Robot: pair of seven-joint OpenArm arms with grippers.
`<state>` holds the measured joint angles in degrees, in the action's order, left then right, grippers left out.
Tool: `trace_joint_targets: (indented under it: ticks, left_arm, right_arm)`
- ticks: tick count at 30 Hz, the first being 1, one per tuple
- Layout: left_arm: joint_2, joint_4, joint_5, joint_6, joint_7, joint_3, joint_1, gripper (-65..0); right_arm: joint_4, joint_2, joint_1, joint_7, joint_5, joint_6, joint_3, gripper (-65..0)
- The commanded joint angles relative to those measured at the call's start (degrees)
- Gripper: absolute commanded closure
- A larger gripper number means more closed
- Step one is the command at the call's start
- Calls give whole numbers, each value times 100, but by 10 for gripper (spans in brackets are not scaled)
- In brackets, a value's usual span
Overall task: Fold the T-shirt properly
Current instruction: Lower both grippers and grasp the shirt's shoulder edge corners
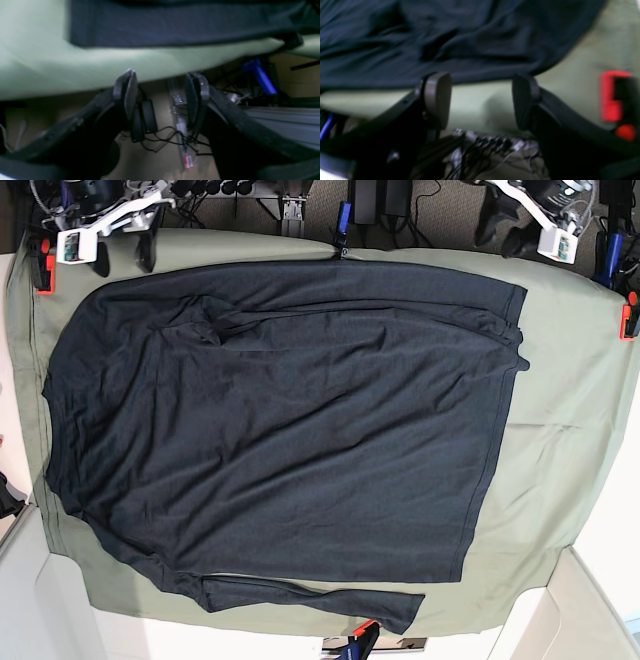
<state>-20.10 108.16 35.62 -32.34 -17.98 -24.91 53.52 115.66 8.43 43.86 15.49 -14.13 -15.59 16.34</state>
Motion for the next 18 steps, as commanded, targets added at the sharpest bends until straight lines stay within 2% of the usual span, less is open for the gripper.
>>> trace_joint_targets:
  ticks: [1, 3, 8, 12, 18]
  left_arm:
    - [-138, 94, 107, -79, 101, -105, 81, -336]
    - [-264, 96, 199, -201, 101, -197, 79, -336]
    - [-525, 96, 501, -199, 103, -308, 72, -336]
    - [-599, 96, 579, -195, 101, -308, -26, -411]
    - [-599, 79, 570, 94, 101, -308, -341, -422]
  right_arm:
    - [101, 28, -81, -48, -50, 118, 136, -386]
    - [81, 28, -275, 136, -48, 289, 350, -386]
    - [-181, 31, -754, 151, -177, 315, 728, -386]
    - [-511, 50, -1099, 157, -175, 345, 846, -386]
    - [-1029, 188, -1499, 262, -127, 452, 857, -386]
